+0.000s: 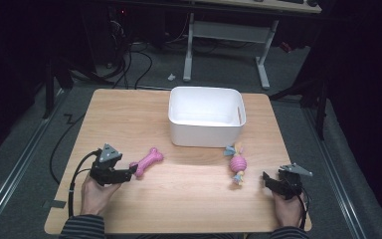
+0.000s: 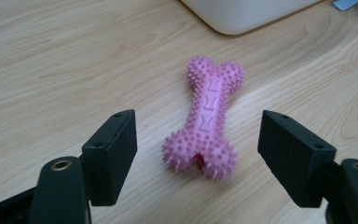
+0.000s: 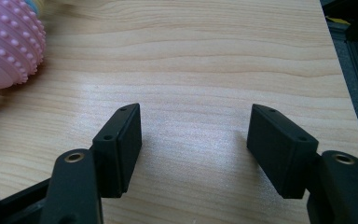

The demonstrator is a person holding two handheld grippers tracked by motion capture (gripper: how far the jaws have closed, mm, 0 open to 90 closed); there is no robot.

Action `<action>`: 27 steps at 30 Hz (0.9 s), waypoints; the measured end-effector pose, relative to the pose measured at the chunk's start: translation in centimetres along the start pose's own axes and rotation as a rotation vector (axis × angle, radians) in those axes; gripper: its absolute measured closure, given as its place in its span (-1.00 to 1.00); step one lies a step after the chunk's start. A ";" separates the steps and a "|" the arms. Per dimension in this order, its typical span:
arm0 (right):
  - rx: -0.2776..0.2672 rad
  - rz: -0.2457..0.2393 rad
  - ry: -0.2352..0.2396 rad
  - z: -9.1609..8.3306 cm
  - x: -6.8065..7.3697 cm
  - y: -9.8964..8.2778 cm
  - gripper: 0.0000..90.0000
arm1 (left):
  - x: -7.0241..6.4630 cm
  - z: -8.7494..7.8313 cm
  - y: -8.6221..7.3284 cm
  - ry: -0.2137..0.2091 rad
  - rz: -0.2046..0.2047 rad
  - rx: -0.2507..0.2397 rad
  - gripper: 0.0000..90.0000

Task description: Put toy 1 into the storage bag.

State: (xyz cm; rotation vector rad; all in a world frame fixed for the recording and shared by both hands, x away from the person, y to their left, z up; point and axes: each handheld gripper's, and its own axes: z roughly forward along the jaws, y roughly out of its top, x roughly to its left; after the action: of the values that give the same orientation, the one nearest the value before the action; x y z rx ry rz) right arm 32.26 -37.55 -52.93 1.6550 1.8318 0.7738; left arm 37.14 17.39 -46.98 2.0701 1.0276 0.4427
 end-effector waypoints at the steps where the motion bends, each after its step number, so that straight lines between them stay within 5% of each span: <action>1: 0.000 0.000 0.000 0.0 0.0 0.0 -0.21 | -0.1 0.2 0.2 -0.003 0.005 0.005 -0.37; 14: 0.000 -0.001 0.001 0.0 0.0 0.0 -0.21 | -0.7 3.6 2.7 -0.036 0.054 0.063 -0.29; 27: 0.000 -0.001 0.002 0.0 0.0 0.0 -0.21 | -1.1 6.8 2.9 -0.036 0.090 0.146 -0.20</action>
State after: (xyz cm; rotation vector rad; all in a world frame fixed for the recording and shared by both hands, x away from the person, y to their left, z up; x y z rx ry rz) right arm 32.25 -37.55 -52.93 1.6535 1.8336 0.7749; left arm 42.04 12.11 -49.11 2.2531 0.9741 0.3837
